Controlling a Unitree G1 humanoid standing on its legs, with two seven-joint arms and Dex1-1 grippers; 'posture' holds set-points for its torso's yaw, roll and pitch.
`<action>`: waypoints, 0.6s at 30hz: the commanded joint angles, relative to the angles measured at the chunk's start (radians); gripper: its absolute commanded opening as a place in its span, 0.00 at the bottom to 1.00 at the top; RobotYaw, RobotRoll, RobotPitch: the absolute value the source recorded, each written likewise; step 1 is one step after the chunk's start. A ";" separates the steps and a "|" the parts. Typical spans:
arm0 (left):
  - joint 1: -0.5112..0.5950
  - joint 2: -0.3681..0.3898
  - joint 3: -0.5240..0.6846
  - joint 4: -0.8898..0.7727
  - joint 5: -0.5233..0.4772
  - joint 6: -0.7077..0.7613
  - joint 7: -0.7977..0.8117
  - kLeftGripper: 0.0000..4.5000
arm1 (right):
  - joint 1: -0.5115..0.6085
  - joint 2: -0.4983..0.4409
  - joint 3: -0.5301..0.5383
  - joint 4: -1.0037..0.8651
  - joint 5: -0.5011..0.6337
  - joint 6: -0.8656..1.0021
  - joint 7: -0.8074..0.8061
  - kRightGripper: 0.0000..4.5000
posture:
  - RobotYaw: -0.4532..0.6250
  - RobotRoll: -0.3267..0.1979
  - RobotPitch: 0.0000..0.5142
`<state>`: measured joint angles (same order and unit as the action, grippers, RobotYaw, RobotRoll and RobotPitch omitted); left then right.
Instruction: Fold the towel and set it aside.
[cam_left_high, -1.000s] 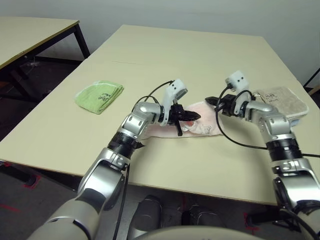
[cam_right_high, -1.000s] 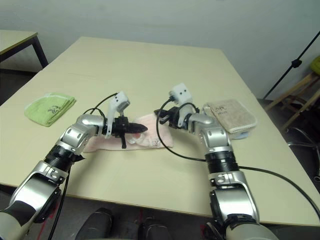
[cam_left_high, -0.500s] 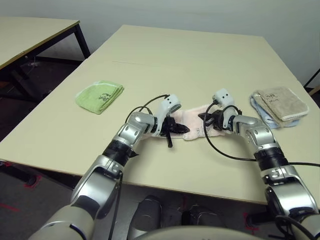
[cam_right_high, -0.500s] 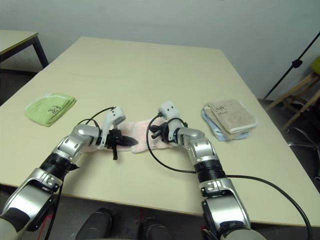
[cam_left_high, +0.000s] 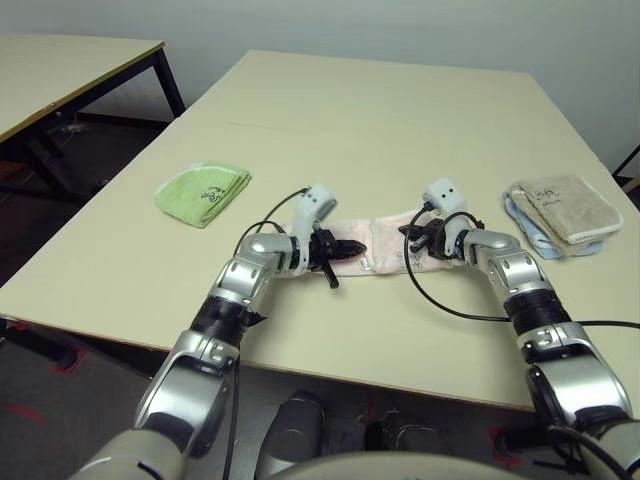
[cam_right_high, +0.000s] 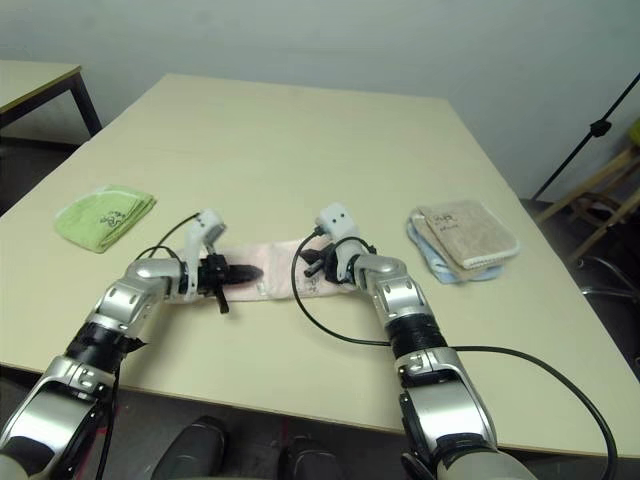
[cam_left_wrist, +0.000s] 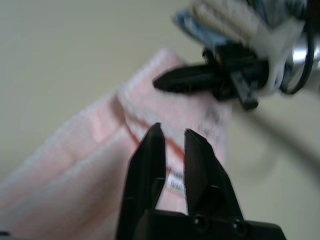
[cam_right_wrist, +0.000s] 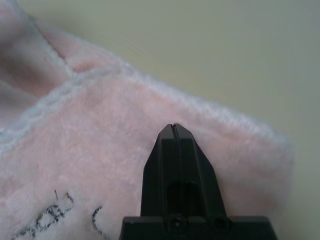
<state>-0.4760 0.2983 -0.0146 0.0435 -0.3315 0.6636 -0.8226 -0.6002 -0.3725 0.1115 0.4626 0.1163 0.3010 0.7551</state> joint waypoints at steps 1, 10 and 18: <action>0.068 0.010 0.177 -0.218 -0.141 0.267 0.147 0.51 | -0.005 -0.046 -0.027 -0.067 0.025 -0.063 0.069 0.20 | 0.63 0.62 0.12; 0.141 -0.098 0.612 -0.533 -0.410 0.898 0.377 1.00 | -0.048 -0.205 -0.019 -0.133 0.057 -0.116 0.296 0.94 | 0.67 0.62 0.13; 0.229 -0.189 0.642 -0.484 -0.578 0.951 0.606 1.00 | -0.056 -0.301 -0.027 -0.177 0.083 -0.097 0.423 0.99 | 0.68 0.62 0.16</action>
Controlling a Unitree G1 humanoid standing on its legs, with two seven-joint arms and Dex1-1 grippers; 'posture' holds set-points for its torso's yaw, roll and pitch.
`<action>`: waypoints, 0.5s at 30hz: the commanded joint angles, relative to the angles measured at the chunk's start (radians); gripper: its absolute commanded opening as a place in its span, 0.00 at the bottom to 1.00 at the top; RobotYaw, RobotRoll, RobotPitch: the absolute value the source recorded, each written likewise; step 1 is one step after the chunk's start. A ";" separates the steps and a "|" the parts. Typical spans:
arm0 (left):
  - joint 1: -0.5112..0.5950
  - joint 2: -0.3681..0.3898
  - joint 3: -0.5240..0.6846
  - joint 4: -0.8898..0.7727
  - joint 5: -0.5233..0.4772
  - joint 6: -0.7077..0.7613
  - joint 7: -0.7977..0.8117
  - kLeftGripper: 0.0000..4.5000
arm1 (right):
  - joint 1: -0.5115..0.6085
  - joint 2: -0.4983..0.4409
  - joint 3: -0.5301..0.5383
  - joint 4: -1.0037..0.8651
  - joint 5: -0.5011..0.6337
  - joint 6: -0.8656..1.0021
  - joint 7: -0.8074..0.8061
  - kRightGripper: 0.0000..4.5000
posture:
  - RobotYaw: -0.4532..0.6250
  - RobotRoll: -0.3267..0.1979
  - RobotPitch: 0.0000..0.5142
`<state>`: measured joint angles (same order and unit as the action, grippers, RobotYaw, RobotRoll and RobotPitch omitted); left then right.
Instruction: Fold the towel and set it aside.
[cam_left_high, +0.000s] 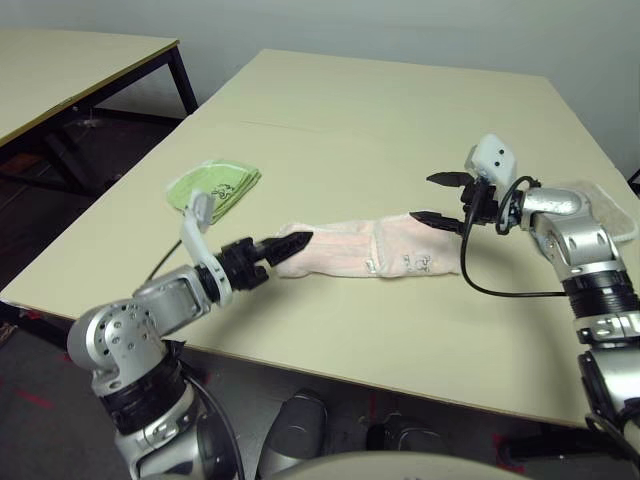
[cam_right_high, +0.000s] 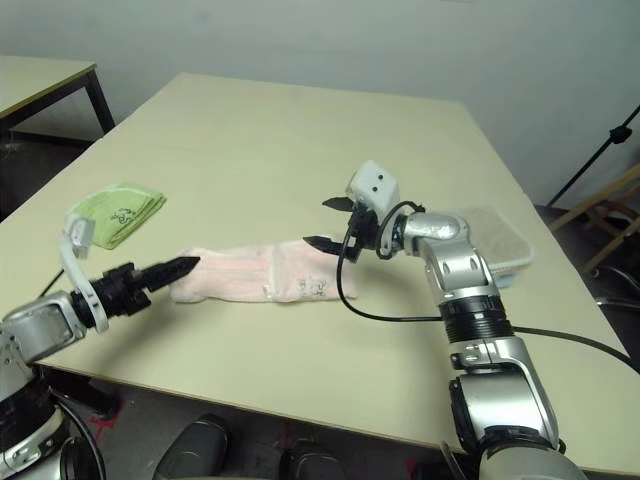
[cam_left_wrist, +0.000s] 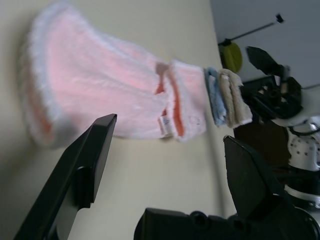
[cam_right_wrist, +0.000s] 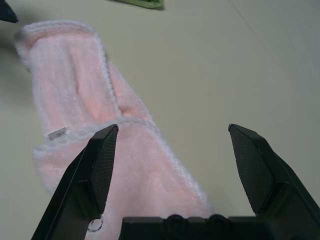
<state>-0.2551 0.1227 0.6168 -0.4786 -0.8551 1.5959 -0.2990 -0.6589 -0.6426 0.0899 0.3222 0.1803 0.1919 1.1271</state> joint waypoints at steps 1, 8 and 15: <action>0.008 -0.019 0.016 0.054 -0.074 0.019 0.109 1.00 | 0.011 -0.043 -0.004 -0.053 0.026 0.011 0.071 0.99 | 0.67 0.62 0.16; 0.004 -0.058 0.029 0.140 -0.189 0.019 0.264 1.00 | 0.085 -0.128 -0.004 -0.161 0.059 0.034 0.163 0.99 | 0.64 0.62 0.14; -0.023 -0.091 0.028 0.216 -0.226 0.019 0.370 1.00 | 0.104 -0.144 -0.016 -0.214 0.072 0.050 0.154 0.99 | 0.64 0.62 0.14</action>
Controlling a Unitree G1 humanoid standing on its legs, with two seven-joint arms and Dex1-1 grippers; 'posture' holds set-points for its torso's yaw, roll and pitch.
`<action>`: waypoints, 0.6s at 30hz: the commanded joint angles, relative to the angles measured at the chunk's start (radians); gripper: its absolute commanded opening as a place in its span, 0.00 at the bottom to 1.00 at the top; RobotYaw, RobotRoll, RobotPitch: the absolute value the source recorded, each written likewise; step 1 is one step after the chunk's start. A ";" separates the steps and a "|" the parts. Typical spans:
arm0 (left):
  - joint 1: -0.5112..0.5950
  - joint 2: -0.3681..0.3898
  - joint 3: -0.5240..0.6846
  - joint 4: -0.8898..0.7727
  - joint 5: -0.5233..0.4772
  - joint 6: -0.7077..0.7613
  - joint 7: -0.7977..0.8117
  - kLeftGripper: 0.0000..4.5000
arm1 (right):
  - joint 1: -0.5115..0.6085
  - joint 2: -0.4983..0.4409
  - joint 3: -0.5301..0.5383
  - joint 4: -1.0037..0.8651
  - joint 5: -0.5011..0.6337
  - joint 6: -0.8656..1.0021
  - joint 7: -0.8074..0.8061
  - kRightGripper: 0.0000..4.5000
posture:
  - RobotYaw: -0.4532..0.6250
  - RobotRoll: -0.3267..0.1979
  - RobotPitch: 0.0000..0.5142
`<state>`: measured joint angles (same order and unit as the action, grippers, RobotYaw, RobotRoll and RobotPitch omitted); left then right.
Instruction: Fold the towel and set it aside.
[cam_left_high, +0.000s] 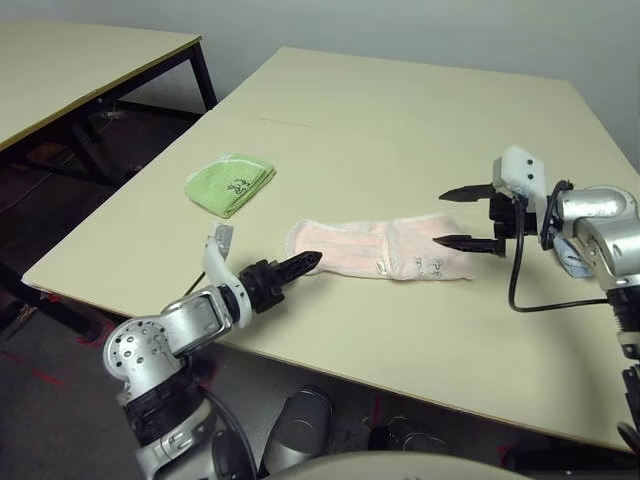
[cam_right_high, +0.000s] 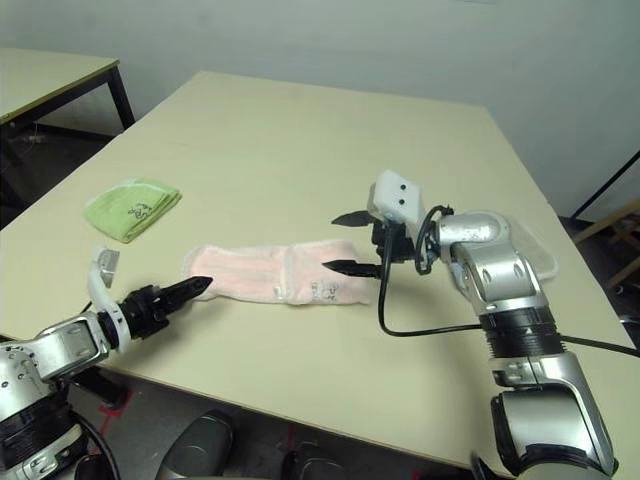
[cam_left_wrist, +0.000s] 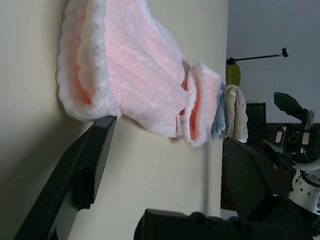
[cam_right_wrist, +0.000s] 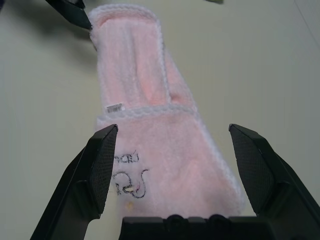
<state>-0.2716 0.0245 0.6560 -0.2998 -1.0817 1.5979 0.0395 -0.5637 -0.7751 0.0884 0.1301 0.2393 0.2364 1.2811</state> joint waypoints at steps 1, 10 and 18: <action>-0.013 0.003 -0.006 0.052 0.014 0.017 0.036 1.00 | 0.008 -0.009 -0.015 -0.019 0.012 -0.001 -0.003 0.99 | 0.64 0.62 0.14; -0.064 -0.014 -0.018 0.205 0.176 -0.190 0.088 1.00 | -0.030 0.012 -0.008 0.006 0.014 -0.013 -0.005 0.99 | 0.65 0.62 0.13; -0.106 0.014 -0.044 0.331 0.242 -0.374 0.090 1.00 | -0.022 0.003 -0.009 -0.004 0.036 0.001 0.025 0.99 | 0.65 0.62 0.12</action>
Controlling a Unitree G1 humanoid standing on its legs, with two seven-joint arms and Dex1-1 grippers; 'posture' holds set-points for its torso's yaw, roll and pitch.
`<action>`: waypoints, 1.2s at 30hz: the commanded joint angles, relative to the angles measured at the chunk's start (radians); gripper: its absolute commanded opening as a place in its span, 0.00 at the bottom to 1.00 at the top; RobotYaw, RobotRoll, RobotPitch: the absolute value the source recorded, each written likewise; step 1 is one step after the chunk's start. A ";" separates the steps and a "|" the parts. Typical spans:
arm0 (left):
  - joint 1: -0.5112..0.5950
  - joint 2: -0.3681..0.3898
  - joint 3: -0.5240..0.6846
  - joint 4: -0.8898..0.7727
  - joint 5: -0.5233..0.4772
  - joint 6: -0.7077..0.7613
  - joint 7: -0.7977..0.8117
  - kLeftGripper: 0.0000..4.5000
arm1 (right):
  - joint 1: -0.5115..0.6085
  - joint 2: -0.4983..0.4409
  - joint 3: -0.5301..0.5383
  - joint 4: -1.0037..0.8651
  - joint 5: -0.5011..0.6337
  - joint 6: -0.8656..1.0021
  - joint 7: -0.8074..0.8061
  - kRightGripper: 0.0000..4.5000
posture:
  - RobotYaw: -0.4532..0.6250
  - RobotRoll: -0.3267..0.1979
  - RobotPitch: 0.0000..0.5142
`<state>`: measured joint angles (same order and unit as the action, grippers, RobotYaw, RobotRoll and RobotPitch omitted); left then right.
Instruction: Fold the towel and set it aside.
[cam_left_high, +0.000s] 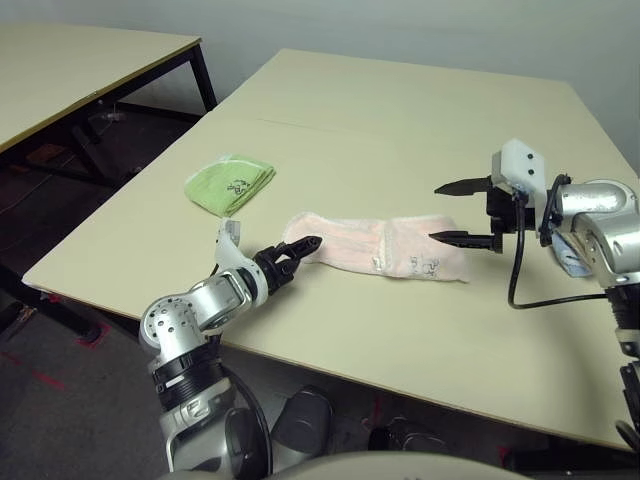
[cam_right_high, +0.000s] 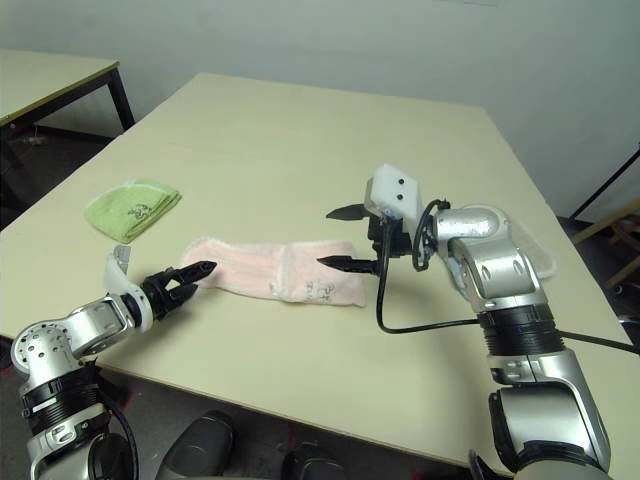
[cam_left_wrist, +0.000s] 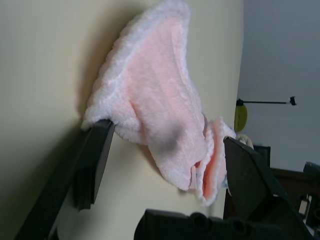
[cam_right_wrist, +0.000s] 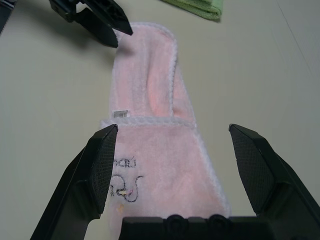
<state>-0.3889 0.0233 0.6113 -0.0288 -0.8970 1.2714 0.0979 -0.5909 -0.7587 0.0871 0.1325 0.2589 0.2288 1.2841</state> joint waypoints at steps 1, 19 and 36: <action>0.012 0.021 -0.006 0.067 0.057 -0.056 0.027 1.00 | 0.015 -0.022 -0.008 -0.014 0.022 0.012 0.033 0.99 | 0.65 0.62 0.12; 0.014 0.050 -0.069 0.134 0.053 -0.140 0.014 1.00 | 0.044 -0.050 -0.016 -0.050 0.038 0.019 0.047 0.99 | 0.64 0.62 0.10; -0.062 0.091 -0.218 0.177 0.123 -0.297 -0.150 0.01 | 0.064 -0.114 -0.043 -0.008 0.043 0.000 0.056 1.00 | 0.63 0.62 0.08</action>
<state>-0.4404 0.1093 0.4286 0.1580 -0.7907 0.9791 -0.0261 -0.5260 -0.8572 0.0606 0.1085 0.3117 0.2402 1.3406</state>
